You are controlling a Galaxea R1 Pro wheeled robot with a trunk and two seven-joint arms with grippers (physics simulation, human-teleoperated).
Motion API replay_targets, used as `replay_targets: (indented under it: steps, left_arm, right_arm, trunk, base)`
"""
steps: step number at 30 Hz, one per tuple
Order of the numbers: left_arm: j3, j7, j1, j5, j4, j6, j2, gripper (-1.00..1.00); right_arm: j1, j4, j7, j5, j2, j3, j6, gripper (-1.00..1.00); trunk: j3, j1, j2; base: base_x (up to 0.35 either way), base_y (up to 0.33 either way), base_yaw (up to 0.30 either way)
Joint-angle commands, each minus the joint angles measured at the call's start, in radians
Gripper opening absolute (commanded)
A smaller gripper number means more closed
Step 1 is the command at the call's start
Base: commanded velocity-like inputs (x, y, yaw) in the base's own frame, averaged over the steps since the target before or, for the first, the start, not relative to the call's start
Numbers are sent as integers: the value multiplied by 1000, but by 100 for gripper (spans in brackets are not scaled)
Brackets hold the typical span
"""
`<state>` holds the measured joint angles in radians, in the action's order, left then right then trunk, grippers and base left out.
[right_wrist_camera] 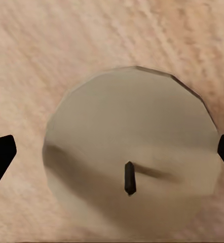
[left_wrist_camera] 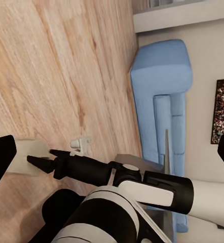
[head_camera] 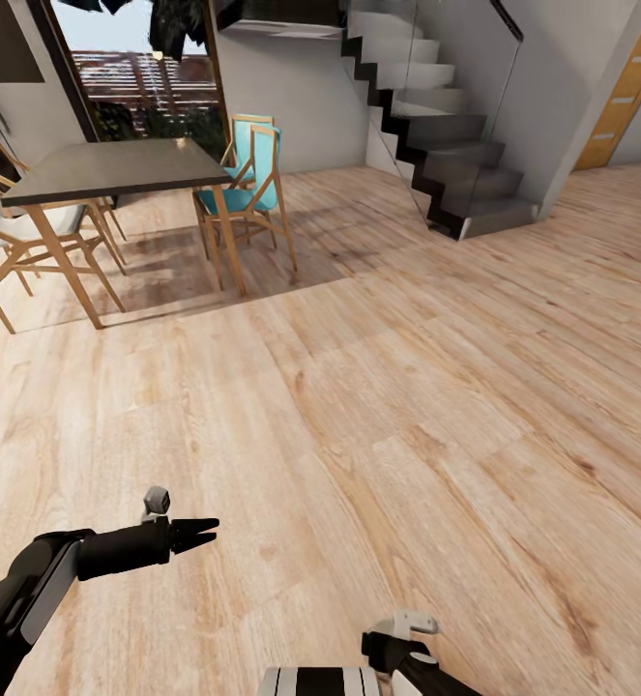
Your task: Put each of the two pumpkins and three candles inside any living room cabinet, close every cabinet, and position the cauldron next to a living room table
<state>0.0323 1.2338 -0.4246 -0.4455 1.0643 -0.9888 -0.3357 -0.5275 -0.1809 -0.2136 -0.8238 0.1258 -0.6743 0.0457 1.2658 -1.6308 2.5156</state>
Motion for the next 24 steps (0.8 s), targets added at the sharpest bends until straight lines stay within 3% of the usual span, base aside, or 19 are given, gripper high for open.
replay_targets:
  steps: [1, 24]
  left_arm:
    - [0, 1, 0, -2, 0, -7, 0, 100]
    - [0, 1, 0, -2, -3, -7, 0, 100]
  right_arm:
    - [0, 0, -4, -11, 0, -8, 4, 100]
    - [0, 1, -6, -10, -2, -8, -5, 100]
  trunk:
    - [1, 0, 0]
    - [1, 0, 0]
  base:
    - [0, 0, 0]
    - [0, 0, 0]
